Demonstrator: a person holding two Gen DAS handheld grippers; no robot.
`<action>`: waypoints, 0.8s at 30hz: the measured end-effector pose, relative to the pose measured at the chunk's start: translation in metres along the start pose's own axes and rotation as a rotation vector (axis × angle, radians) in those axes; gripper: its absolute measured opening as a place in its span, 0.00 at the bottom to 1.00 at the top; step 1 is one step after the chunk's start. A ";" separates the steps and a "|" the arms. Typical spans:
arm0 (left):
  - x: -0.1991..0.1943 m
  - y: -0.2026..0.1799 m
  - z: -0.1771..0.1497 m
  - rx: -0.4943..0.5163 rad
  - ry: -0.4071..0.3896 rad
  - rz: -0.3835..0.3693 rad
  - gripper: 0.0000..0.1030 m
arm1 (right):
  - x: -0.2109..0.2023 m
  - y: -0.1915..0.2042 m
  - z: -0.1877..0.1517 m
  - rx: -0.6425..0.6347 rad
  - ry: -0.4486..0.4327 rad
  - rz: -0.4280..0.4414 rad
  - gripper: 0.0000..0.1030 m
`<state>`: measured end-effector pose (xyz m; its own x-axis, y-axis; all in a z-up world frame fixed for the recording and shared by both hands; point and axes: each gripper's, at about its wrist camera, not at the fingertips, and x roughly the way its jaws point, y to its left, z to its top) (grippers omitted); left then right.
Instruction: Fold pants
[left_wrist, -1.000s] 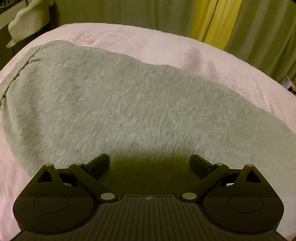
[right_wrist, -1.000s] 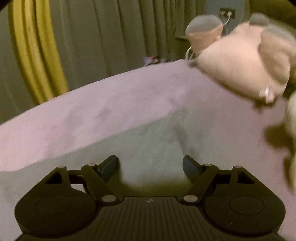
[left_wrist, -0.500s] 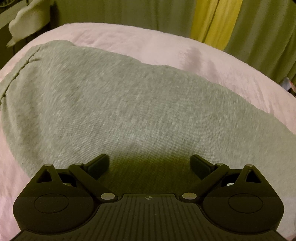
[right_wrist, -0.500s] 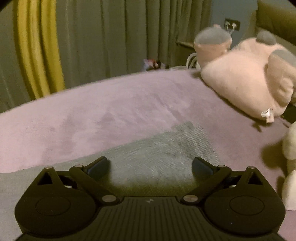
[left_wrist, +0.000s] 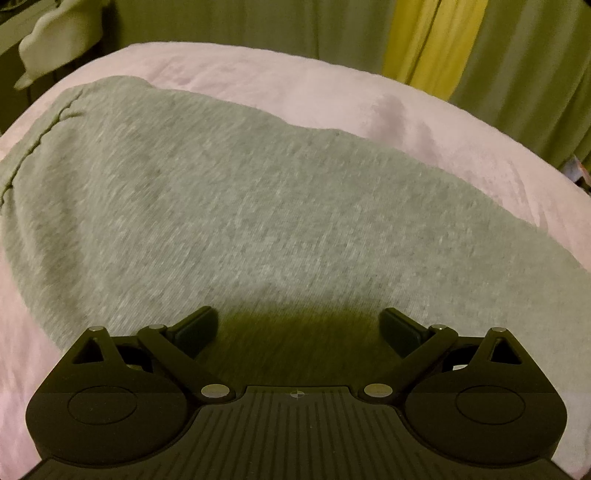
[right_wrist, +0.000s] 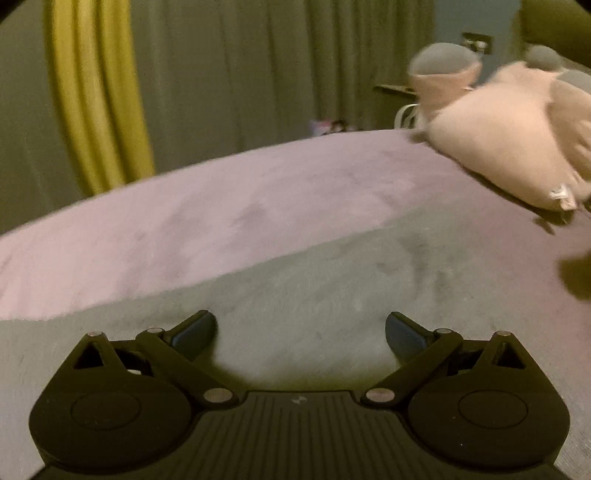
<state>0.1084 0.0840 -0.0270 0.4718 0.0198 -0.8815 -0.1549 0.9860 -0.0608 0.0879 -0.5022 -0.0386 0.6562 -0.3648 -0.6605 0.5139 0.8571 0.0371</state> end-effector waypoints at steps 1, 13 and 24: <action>0.000 -0.001 0.000 0.002 -0.001 0.001 0.97 | -0.003 -0.001 0.002 0.021 0.001 -0.023 0.96; 0.001 0.002 -0.001 -0.008 0.003 -0.013 0.97 | -0.131 -0.078 -0.031 0.212 -0.122 -0.007 0.35; 0.001 0.001 -0.001 -0.004 0.008 -0.011 0.97 | -0.069 -0.092 -0.037 0.100 0.103 -0.133 0.06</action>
<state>0.1085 0.0849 -0.0286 0.4662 0.0074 -0.8846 -0.1529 0.9856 -0.0724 -0.0253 -0.5423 -0.0241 0.5217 -0.4286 -0.7377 0.6480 0.7615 0.0159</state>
